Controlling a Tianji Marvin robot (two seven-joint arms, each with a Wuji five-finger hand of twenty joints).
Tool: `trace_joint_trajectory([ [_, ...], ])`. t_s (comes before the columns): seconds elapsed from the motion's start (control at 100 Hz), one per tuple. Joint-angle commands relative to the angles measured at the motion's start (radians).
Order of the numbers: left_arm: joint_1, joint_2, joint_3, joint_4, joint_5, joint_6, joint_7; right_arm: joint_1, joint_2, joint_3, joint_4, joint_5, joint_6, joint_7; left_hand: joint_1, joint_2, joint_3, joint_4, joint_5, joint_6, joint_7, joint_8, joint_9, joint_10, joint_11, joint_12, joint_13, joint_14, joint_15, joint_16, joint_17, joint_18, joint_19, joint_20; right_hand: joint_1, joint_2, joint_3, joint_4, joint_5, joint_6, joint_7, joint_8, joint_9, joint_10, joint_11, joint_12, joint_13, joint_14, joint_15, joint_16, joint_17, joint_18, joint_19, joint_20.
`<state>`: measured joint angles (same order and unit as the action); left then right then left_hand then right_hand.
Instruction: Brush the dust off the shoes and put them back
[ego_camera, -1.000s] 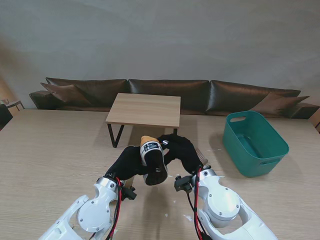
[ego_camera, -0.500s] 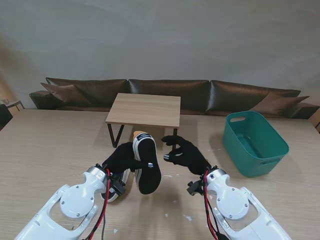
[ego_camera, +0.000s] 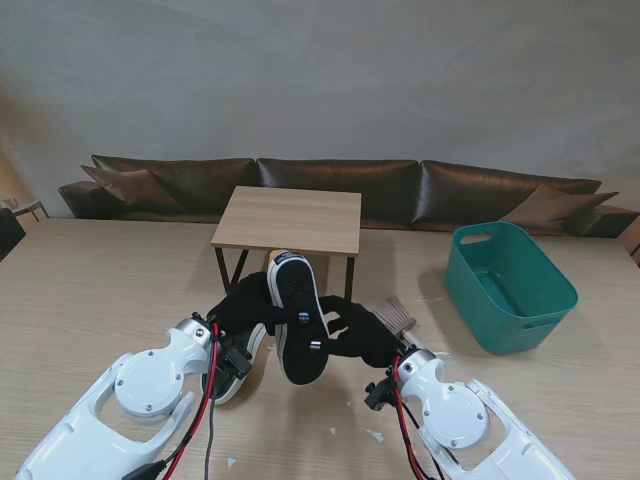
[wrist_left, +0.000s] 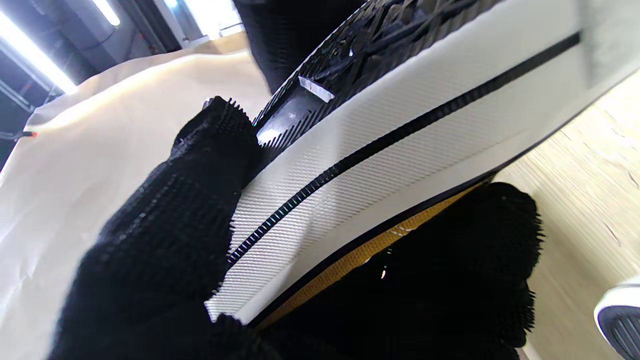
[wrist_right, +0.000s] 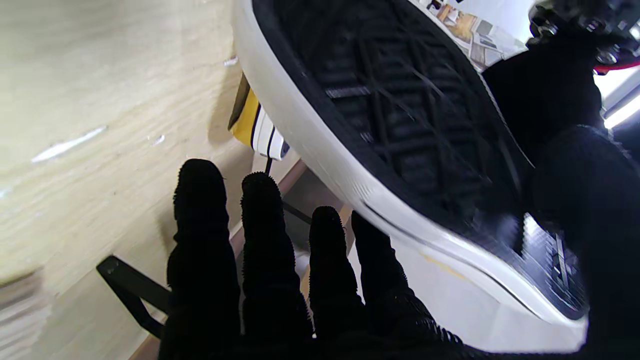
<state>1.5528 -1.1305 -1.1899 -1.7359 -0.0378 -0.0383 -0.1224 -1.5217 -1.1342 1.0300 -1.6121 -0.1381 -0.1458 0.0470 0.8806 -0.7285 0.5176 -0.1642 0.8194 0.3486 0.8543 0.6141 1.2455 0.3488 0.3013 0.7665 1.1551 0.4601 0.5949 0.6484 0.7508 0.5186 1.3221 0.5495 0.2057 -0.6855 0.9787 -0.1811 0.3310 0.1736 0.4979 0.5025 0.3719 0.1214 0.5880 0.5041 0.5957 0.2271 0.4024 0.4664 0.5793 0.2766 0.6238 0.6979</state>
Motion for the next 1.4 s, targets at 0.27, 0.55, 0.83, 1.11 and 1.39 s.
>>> trace_joint_trajectory([
  [0.27,-0.011,0.001,-0.002,-0.043,-0.027,0.026,-0.068,0.033,-0.033,-0.067,0.052,0.06,0.017,-0.02,0.194,0.152,0.155,0.055,0.01,-0.092,0.083,0.04,0.046,-0.067,0.063,0.041,0.063,-0.097,0.119,0.043,-0.017,-0.038,0.022,0.016,0.009,-0.017,0.008,-0.01,0.139,0.008,0.133,0.058,0.099,0.038,0.098,0.046,0.11,0.007,0.152,0.067,-0.333,0.005,0.073,0.062],
  [0.55,-0.014,-0.002,-0.002,-0.025,0.024,0.065,-0.044,0.014,-0.068,-0.089,0.07,0.146,-0.043,-0.112,0.22,0.176,0.104,0.062,0.006,-0.096,0.049,0.034,-0.026,-0.04,0.047,0.12,-0.045,-0.056,0.122,0.103,-0.149,-0.043,0.017,0.072,0.216,0.077,0.194,-0.102,0.701,-0.098,0.525,0.013,0.775,0.037,0.206,0.161,0.668,0.021,0.563,0.185,0.033,0.102,0.627,0.022],
  [0.83,-0.001,-0.012,-0.006,-0.023,0.03,0.08,-0.001,0.016,-0.078,-0.107,0.094,0.182,-0.081,-0.125,-0.011,0.243,0.143,0.089,-0.088,-0.052,-0.598,-0.164,-0.338,0.046,-0.084,-0.175,-0.407,0.044,-0.053,0.054,-0.475,-0.041,-0.212,0.148,0.272,0.002,0.332,-0.102,0.849,0.017,0.547,0.174,0.968,0.128,0.192,0.269,0.707,-0.003,0.912,0.322,0.25,0.135,0.771,0.007],
  [1.11,0.036,-0.025,-0.043,-0.056,0.055,0.039,0.08,0.0,-0.097,-0.116,0.118,0.2,-0.084,-0.179,-0.099,0.265,0.055,0.083,-0.304,-0.102,-0.785,-0.357,-0.66,0.093,-0.232,-0.46,-0.744,0.053,-0.42,-0.242,-0.618,-0.087,-0.77,0.03,0.294,-0.017,0.382,-0.097,0.895,0.074,0.552,0.217,1.034,0.173,0.172,0.311,0.707,0.009,1.014,0.367,0.328,0.186,0.784,0.037],
  [1.39,0.077,-0.028,-0.097,-0.094,0.091,-0.02,0.128,-0.004,-0.099,-0.11,0.139,0.179,-0.044,-0.19,-0.132,0.279,0.028,0.081,-0.336,-0.133,-0.794,-0.416,-0.758,0.103,-0.263,-0.548,-0.817,0.04,-0.479,-0.313,-0.567,-0.088,-1.048,0.054,0.298,-0.023,0.388,-0.099,0.899,0.08,0.554,0.224,1.045,0.177,0.163,0.325,0.706,0.0,1.034,0.378,0.348,0.184,0.782,0.049],
])
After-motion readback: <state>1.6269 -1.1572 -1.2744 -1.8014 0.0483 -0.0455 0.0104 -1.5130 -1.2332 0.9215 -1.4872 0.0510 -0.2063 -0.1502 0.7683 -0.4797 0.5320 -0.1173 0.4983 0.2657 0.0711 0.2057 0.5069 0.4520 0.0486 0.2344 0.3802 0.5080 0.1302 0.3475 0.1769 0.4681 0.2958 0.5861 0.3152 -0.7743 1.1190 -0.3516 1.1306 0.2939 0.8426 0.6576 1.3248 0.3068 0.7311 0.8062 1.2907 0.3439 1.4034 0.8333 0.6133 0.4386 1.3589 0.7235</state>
